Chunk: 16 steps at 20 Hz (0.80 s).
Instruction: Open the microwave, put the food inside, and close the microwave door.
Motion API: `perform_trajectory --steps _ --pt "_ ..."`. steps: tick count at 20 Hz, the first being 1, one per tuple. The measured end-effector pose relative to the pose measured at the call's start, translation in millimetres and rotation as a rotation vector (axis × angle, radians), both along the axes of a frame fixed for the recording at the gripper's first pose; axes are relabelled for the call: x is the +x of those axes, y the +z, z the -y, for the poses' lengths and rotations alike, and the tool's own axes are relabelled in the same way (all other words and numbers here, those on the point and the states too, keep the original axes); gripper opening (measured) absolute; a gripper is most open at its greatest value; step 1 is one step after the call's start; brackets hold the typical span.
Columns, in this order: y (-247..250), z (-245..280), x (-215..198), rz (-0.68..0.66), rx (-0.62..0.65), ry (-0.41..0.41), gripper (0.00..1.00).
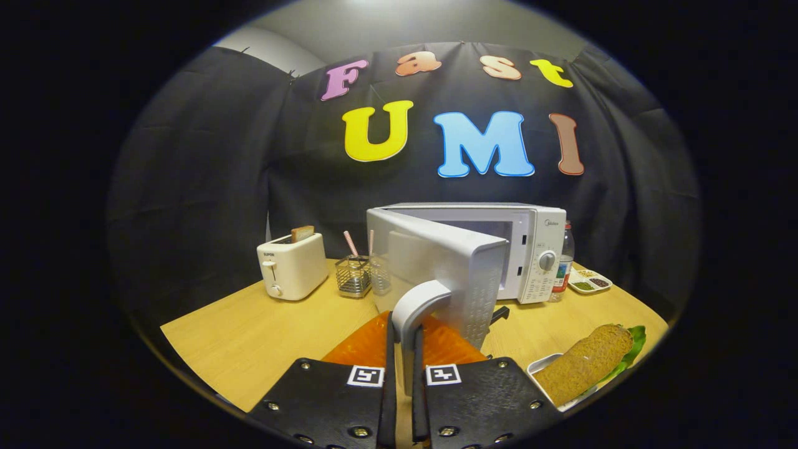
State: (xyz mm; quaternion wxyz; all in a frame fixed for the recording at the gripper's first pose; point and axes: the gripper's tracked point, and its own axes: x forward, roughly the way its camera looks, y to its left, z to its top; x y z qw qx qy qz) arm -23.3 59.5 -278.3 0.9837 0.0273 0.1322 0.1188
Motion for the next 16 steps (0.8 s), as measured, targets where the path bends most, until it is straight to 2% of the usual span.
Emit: perform_trajectory --steps 7,16 --pt "3 -61 -14 0.085 -0.031 -0.103 0.1" --pt "2 -106 -15 0.087 -0.065 -0.212 0.1"
